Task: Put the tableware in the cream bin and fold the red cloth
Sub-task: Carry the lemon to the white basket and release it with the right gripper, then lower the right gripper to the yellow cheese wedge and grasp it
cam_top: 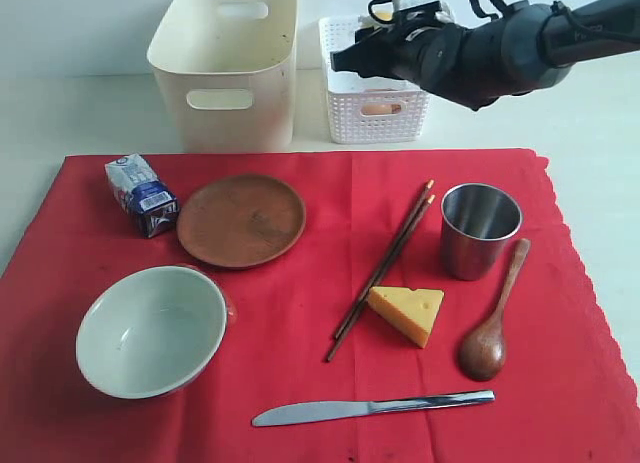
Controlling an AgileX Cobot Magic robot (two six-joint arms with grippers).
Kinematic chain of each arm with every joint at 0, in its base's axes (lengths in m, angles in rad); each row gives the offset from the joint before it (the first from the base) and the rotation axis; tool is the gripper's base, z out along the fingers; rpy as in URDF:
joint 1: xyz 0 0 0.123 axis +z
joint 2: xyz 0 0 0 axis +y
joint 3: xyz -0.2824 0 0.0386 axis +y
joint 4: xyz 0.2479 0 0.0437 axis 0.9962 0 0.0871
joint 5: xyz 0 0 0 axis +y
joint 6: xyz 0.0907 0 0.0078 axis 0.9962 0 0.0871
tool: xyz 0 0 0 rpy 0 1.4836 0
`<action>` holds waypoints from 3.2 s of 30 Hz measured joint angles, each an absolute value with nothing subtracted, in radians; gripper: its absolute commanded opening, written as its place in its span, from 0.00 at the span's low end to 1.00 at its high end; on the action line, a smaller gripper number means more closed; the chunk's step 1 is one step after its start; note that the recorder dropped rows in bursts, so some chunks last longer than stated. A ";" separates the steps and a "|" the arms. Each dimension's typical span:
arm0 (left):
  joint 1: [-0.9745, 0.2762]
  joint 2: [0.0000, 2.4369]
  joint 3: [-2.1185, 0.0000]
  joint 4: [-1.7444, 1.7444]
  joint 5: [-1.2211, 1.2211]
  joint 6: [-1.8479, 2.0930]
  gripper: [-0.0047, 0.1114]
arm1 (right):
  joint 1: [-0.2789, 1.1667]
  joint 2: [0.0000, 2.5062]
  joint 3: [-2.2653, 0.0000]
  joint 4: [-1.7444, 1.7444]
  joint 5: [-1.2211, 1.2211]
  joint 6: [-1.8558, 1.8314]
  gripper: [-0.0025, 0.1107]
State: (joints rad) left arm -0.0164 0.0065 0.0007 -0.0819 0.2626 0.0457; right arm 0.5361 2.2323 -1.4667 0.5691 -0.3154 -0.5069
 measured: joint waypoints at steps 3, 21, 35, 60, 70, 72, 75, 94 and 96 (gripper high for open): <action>-0.016 0.007 0.001 -0.082 0.263 0.046 0.06 | 0.536 2.243 -1.467 0.574 -0.317 -0.552 0.52; -0.016 0.007 0.001 -0.082 0.263 0.046 0.06 | 0.536 2.239 -1.467 0.573 -0.270 -0.576 0.65; -0.016 0.007 0.001 -0.082 0.263 0.046 0.06 | 0.536 1.991 -1.467 0.573 0.092 -0.578 0.65; -0.016 0.007 0.001 -0.082 0.263 0.046 0.06 | 0.536 1.691 -1.467 0.318 1.094 -0.791 0.65; -0.016 0.007 0.001 -0.082 0.263 0.046 0.06 | 0.536 1.691 -1.387 0.308 1.214 -0.809 0.65; -0.016 0.007 0.001 -0.082 0.263 0.046 0.06 | 0.536 1.691 -1.344 0.291 1.211 -0.816 0.65; -0.016 0.007 0.001 -0.082 0.263 0.046 0.06 | 0.549 1.691 -1.287 0.232 1.179 -0.820 0.65; -0.016 0.007 0.001 -0.082 0.263 0.046 0.06 | 0.840 1.691 -1.078 -0.012 0.922 -0.716 0.65; -0.016 0.007 0.001 -0.082 0.263 0.046 0.06 | 0.840 1.691 -1.053 -0.012 0.895 -0.714 0.65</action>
